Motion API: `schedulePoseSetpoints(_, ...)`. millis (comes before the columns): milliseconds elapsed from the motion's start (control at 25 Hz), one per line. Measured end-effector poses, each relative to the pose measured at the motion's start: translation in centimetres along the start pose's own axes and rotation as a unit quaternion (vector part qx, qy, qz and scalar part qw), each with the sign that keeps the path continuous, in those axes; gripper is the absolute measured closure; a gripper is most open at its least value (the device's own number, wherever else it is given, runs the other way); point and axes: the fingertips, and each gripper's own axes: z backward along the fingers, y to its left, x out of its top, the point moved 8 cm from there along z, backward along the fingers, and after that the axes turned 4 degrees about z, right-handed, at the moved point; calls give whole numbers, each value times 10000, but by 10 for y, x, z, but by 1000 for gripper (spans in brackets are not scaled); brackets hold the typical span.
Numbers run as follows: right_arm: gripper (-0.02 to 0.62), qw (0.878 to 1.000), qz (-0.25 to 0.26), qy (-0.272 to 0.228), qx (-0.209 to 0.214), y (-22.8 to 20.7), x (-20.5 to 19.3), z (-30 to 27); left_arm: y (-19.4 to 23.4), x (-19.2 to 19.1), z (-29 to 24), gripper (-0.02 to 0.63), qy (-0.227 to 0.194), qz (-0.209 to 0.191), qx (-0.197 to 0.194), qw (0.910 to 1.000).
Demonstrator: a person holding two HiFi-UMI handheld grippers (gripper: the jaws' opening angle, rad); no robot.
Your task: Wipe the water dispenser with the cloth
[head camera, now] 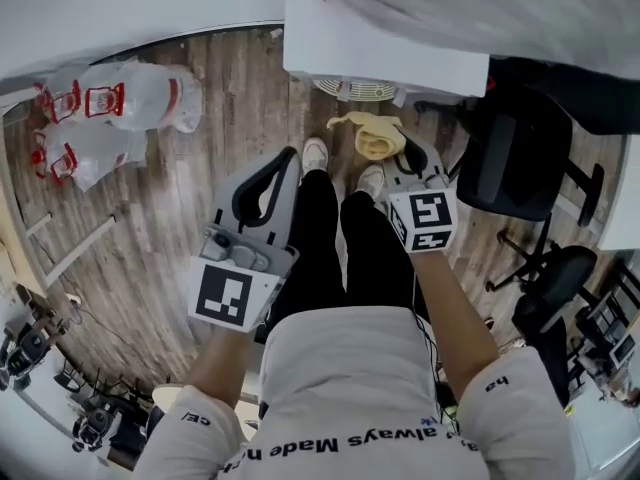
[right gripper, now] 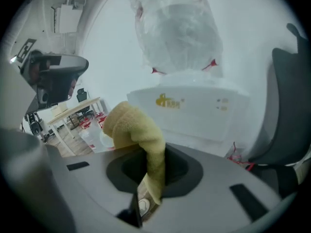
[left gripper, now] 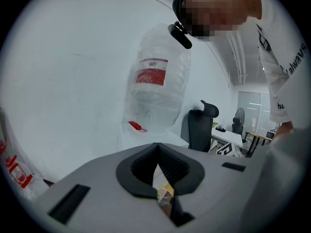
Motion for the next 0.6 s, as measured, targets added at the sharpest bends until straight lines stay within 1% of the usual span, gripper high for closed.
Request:
schedulePoseSetpoints(200, 534, 9996, 82, -270, -11, -5, 36, 43, -15, 23, 3, 586, -74, -6, -25, 10000)
schedulePoseSetpoints(440, 534, 9971, 340, -677, 33, -6, 86, 92, -31, 57, 14, 586, -246, -104, -26, 9996)
schedulePoseSetpoints(600, 534, 9952, 410, -883, 25, -9, 114, 124, -46, 76, 21, 586, -342, -222, -112, 9991)
